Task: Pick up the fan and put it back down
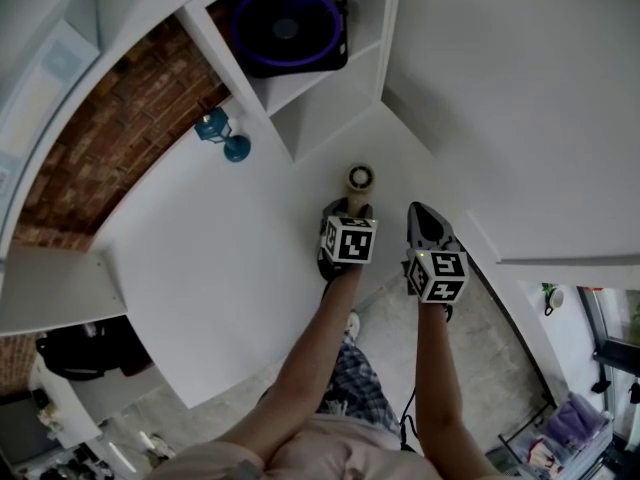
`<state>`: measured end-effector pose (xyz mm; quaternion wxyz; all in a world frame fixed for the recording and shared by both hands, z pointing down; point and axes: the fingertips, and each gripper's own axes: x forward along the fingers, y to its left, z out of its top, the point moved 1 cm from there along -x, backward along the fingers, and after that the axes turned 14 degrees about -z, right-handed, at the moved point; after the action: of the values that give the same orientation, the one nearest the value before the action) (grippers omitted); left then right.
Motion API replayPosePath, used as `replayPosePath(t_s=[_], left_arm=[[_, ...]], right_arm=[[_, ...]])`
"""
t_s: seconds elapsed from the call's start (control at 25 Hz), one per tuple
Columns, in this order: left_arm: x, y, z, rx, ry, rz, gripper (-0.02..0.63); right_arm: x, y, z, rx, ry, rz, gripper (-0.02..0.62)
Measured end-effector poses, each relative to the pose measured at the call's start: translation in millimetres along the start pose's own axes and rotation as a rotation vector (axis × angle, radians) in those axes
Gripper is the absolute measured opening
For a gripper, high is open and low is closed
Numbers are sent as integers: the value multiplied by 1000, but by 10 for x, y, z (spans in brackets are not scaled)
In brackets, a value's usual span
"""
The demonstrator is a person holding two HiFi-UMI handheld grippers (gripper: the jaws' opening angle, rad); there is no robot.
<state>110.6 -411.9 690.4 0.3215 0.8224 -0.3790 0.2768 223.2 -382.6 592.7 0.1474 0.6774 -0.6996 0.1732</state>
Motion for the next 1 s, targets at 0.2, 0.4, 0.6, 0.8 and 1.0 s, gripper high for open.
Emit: replayPosePath(t_s=[0.2,0.4,0.6,0.8,1.0], left_arm=[[-47,22,50,8,-21,-16,210],[-154,0,138,31,-58,-36,207],[-335,-61,259,70,-112,-44,206],[-718,-177,495,89,-232,-56,206],[-1257,-326,802,144,-385,-53,206]], right_arm=[[-18,2,-40,4,9,-10,15],[-87,-5,-57,8,10,-22,15],[-148,-13,-51,12,9,-32,15],[-242,13,53,18,-12,-34,15],[-382,63,239,15,-52,-28,16]])
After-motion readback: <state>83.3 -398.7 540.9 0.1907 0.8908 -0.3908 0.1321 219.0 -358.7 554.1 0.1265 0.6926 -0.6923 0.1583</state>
